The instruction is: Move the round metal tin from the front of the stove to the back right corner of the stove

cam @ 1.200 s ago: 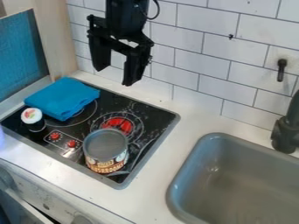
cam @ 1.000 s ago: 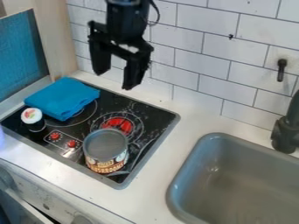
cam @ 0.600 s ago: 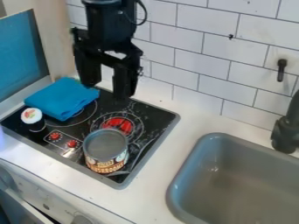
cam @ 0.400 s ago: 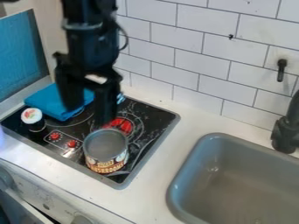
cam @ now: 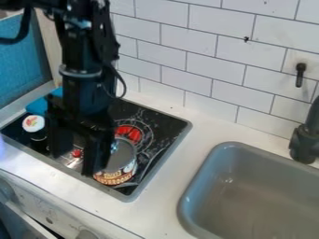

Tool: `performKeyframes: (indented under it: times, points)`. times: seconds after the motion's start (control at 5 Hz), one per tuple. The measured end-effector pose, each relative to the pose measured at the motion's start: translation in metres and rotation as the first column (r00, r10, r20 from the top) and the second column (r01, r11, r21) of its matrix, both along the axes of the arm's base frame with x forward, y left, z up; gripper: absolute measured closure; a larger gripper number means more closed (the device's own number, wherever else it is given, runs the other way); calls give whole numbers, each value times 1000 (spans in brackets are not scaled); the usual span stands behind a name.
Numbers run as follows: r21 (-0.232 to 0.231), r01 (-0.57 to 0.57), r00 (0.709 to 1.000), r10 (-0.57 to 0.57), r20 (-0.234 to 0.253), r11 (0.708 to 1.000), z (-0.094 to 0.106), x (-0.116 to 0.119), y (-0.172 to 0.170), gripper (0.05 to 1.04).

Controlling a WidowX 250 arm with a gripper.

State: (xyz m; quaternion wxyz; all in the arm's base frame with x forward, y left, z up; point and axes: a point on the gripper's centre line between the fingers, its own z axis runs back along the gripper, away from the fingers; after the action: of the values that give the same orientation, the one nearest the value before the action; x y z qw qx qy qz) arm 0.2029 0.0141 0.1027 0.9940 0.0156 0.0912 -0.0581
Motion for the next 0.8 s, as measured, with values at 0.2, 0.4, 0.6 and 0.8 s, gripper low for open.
performKeyframes:
  times: [0.2, 0.4, 0.6, 0.8]
  points:
    - [-2, 21, 999, -21, -41, 1000, -14, -6, 1, 83]
    - [-8, 32, 997, -32, -69, 999, -28, -7, 1, 83]
    - [3, 45, 995, -45, -94, 999, -39, -1, 4, 83]
    - [30, 37, 994, -34, -104, 999, -47, 5, 8, 83]
